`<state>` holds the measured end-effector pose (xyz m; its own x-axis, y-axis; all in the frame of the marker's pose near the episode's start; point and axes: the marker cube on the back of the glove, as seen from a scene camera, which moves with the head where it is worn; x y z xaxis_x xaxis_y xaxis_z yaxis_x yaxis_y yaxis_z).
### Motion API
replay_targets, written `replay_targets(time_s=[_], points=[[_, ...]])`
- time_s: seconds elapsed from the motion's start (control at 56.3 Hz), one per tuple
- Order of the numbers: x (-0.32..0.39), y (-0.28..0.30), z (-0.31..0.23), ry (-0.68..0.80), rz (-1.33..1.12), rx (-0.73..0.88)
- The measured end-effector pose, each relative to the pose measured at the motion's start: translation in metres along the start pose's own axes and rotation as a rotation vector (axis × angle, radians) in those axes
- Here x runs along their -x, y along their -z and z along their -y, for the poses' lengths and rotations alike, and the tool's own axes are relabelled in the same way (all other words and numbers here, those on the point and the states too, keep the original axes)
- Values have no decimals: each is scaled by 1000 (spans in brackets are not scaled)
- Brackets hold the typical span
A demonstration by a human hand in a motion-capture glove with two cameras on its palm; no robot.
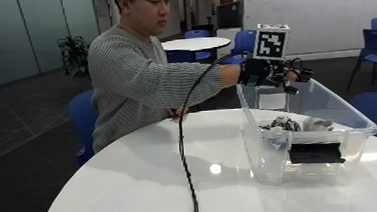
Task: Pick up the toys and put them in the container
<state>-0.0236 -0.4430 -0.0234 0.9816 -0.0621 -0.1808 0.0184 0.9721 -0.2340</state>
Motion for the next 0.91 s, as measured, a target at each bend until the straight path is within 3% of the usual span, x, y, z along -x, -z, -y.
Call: replay_targets(time_s=[0.231, 0.302, 0.373, 0.533, 0.604, 0.907], points=[[-6, 6, -46, 44, 88, -35], [-38, 3, -79, 79, -25, -54], [-80, -5, -108, 45, -271, -92], [-121, -15, -169, -196, -41, -123], [-133, -22, -189, -228, -9, -114], [-77, -91, -318, -169, 11, -187]])
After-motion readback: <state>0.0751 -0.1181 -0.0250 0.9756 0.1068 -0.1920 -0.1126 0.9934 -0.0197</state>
